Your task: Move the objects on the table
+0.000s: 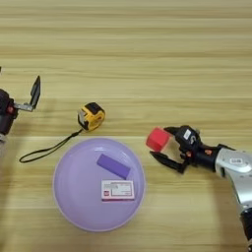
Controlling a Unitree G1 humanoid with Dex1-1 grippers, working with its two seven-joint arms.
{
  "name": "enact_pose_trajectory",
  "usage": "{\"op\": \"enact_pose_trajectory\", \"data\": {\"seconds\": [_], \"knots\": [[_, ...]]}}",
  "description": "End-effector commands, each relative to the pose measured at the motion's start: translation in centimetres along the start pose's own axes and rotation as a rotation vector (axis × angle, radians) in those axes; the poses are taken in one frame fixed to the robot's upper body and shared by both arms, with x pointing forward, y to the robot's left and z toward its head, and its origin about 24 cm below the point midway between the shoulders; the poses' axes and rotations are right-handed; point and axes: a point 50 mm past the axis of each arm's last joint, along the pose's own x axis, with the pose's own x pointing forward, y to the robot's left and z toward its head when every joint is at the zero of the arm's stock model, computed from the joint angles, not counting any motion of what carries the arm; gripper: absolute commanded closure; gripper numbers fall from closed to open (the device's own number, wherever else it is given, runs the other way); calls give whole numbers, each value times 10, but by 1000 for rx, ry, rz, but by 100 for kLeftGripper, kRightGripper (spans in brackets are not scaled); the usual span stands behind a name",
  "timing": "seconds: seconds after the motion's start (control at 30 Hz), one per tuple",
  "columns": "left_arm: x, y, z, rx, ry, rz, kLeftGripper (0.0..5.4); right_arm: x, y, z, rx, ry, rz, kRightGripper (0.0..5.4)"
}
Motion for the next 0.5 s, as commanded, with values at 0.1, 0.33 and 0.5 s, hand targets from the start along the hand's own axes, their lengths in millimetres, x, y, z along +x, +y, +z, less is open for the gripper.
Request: {"op": "enact_pose_trajectory", "data": {"seconds": [0.1, 0.33, 0.5], "knots": [[3, 1, 0, 5, -5, -5, 0, 0, -10, 16, -41, -68, -49, 3], [3, 0, 0, 5, -5, -5, 0, -1, -14, 33, -88, -133, -83, 1], [3, 0, -1, 6, -4, -5, 0, -3, -9, 55, -149, -224, -69, 1]]}}
